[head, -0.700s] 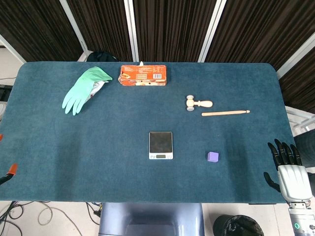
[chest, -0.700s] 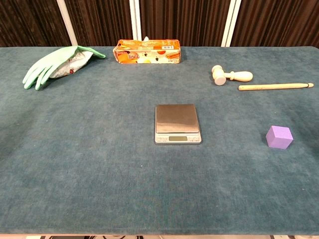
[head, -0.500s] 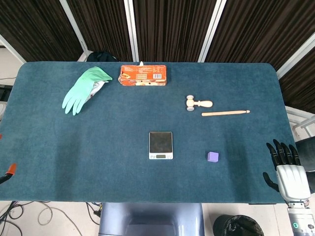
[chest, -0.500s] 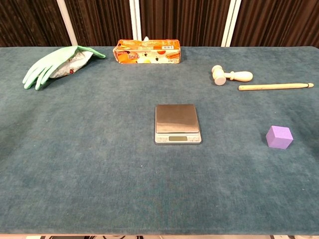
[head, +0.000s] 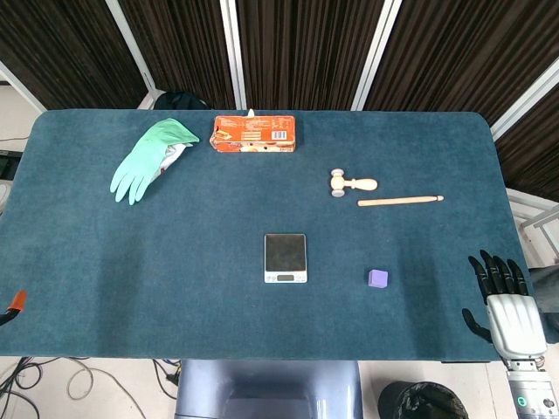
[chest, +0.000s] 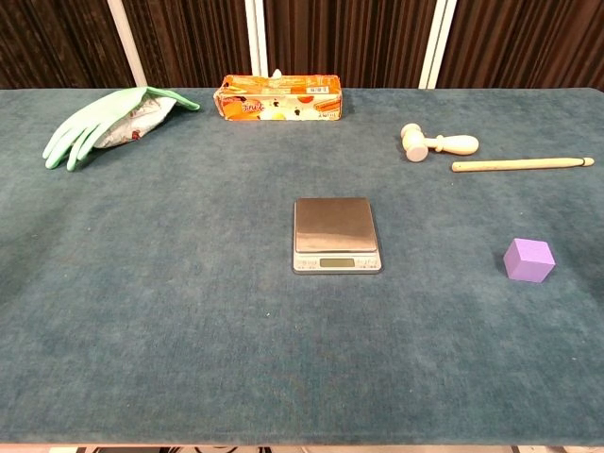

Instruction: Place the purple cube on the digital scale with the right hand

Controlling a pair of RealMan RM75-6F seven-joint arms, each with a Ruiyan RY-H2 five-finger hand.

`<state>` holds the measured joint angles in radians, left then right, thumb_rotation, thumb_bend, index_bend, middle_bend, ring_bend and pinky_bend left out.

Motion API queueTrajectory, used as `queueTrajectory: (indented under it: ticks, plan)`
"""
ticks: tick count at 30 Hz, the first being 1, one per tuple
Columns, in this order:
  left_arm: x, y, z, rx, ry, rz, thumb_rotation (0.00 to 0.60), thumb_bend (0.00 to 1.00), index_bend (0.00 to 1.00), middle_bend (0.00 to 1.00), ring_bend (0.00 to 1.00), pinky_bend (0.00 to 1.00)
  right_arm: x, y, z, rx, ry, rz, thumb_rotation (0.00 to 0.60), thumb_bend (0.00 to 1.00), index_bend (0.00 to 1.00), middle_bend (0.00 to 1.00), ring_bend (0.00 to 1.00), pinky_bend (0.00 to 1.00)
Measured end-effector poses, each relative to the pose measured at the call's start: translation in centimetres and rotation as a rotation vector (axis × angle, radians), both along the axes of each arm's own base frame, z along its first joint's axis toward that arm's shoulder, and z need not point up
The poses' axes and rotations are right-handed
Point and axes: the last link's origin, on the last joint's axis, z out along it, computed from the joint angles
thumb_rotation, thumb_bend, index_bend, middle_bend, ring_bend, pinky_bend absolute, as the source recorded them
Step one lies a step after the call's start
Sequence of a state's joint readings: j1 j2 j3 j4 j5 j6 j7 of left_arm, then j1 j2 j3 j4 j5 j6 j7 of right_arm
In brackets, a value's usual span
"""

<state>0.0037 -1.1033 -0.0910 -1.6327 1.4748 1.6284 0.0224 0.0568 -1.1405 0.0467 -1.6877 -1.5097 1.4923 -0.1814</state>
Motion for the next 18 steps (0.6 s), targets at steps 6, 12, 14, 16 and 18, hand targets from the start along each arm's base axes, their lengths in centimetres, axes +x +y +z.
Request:
queueTrajectory:
  ticks: [6,12,14,16,18]
  plan:
    - [0.0,-0.2,0.3,0.016,0.009,0.001,0.6,0.26,0.1,0.0,0.0,0.0,0.4,-0.4,-0.9,0.099,-0.047,-0.027,0.6,0.37,0.0,0.0,0.0,0.0]
    - [0.1,-0.1,-0.1,0.011,0.019,0.001,0.6,0.26,0.1,0.0,0.0,0.0,1.9,-3.3,-2.3,0.211,-0.023,-0.03,0.6,0.37,0.0,0.0,0.0,0.0]
    - [0.1,-0.1,-0.2,0.01,0.022,0.006,0.6,0.26,0.1,0.0,0.0,0.0,2.6,-4.6,-2.7,0.231,-0.021,-0.026,0.6,0.37,0.0,0.0,0.0,0.0]
    - [0.1,0.0,-0.3,0.009,0.024,0.01,0.6,0.26,0.1,0.0,0.0,0.0,3.2,-5.7,-3.1,0.246,-0.016,-0.024,0.6,0.37,0.0,0.0,0.0,0.0]
    - [0.1,0.0,-0.3,0.006,0.025,0.009,0.6,0.26,0.1,0.0,0.0,0.0,3.9,-6.7,-3.7,0.264,-0.015,-0.025,0.6,0.37,0.0,0.0,0.0,0.0]
